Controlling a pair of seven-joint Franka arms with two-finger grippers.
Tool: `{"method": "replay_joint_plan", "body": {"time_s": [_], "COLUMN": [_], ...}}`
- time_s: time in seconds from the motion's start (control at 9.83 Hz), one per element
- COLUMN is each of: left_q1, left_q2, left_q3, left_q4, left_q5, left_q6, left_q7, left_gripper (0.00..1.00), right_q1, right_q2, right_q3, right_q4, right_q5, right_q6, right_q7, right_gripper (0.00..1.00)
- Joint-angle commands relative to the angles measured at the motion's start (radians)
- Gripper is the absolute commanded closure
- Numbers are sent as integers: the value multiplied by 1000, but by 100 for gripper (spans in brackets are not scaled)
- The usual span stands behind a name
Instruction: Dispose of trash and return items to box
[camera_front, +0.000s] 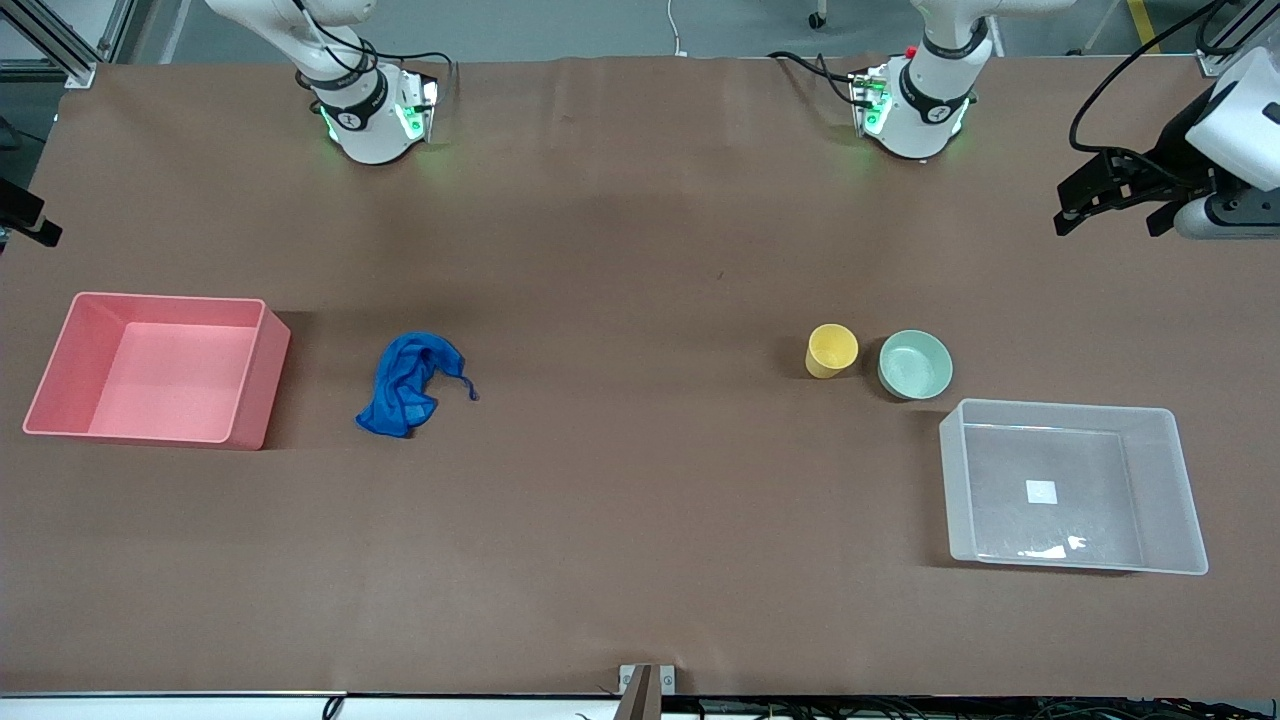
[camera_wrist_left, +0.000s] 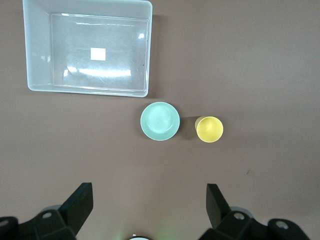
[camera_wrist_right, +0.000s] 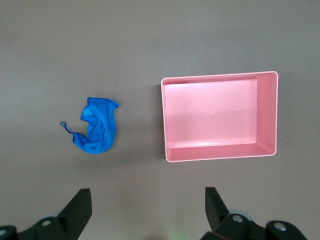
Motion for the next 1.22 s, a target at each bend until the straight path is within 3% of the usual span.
{"method": "replay_joint_plan", "body": {"time_s": [0.0,0.61,0.81,0.92,1.12], "left_q1": [-7,-4,-1,-1,-1], "left_q2": [-7,-5,-5,-13,-31], "left_q3": [8,21,25,29,40], "left_q4": [-39,-57,-140,-236,-415], "left_q5": [21,18,19,19,21], "left_q6": [3,0,50,137,321], "left_q7": [19,5,17,17,20], "left_gripper": [0,1,1,2,2], "right_q1": [-7,-4,3,30,44], "right_q2": [-12,-13,-13,-10,20], "right_q3": [5,5,6,11,76], "right_q4": [-11,-10,-13,-48,-182], "right_q5": [11,11,11,11,13], "right_q6": [-3,-3,-11,-3,192], "right_q7": [10,10,11,22,71], "right_gripper": [0,0,0,0,0]}}
